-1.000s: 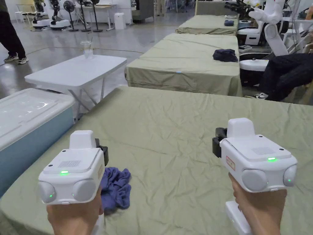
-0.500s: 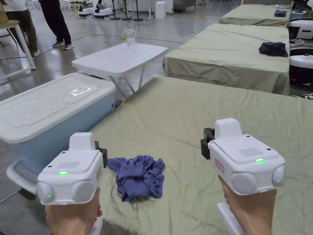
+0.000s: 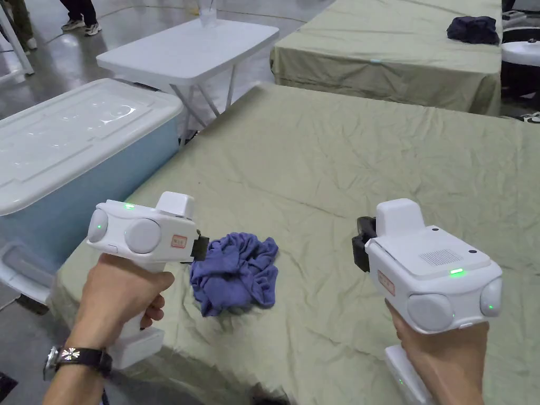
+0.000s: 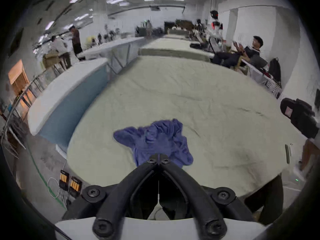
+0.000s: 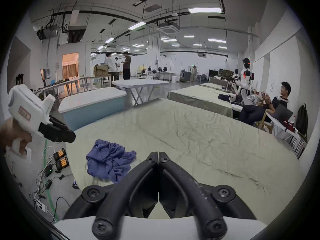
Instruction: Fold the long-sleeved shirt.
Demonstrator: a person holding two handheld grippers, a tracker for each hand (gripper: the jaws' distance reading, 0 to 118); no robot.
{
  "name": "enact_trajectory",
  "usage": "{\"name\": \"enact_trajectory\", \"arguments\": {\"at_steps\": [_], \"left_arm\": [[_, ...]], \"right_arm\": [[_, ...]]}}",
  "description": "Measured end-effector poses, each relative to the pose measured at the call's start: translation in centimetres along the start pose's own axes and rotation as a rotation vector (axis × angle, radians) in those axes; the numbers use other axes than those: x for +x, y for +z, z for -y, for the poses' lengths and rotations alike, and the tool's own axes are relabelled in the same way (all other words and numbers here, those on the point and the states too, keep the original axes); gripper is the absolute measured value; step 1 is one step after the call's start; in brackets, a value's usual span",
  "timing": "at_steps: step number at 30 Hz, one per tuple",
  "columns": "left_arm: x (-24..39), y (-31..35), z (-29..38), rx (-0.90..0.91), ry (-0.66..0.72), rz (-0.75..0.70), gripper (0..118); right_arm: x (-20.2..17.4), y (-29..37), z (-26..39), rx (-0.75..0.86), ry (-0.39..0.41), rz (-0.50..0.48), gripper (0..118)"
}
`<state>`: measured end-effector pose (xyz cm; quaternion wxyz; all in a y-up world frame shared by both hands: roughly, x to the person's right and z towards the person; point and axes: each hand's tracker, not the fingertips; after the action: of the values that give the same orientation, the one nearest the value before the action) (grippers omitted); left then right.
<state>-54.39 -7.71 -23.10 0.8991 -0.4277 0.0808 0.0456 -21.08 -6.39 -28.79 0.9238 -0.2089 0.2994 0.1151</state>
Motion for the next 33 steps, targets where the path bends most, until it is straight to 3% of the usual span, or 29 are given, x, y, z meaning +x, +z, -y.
{"name": "enact_trajectory", "arguments": {"at_steps": [4, 5, 7, 8, 16, 20, 23, 33], "left_arm": [[-0.3, -1.9, -0.2, -0.012, 0.055, 0.014, 5], [-0.2, -2.3, -0.4, -0.016, 0.072, 0.021, 18], [-0.4, -3.6, -0.7, -0.027, 0.077, 0.029, 60], [-0.4, -4.5, -0.8, -0.032, 0.072, 0.027, 74], [-0.9, -11.2, -1.5, -0.114, -0.028, -0.014, 72], [-1.9, -14.4, -0.8, -0.149, 0.05, 0.043, 57], [-2.1, -15.3, 0.1, -0.174, 0.096, 0.096, 29], [-0.5, -12.1, 0.6, -0.024, 0.084, 0.034, 17]], "right_arm": [[0.0, -1.5, 0.7, -0.037, 0.005, 0.005, 2], [0.0, -1.9, 0.8, -0.044, 0.001, 0.005, 2], [0.0, -2.4, 1.0, -0.056, 0.0, 0.004, 2], [0.0, -2.7, 1.1, -0.063, 0.003, 0.006, 2], [-0.3, -4.2, 2.4, -0.114, 0.019, 0.01, 2], [-0.4, -4.6, 3.1, -0.143, 0.026, 0.014, 2], [-0.2, -4.7, 3.3, -0.157, 0.026, 0.014, 2], [0.2, -3.5, 2.8, -0.134, 0.017, 0.024, 2]]}}
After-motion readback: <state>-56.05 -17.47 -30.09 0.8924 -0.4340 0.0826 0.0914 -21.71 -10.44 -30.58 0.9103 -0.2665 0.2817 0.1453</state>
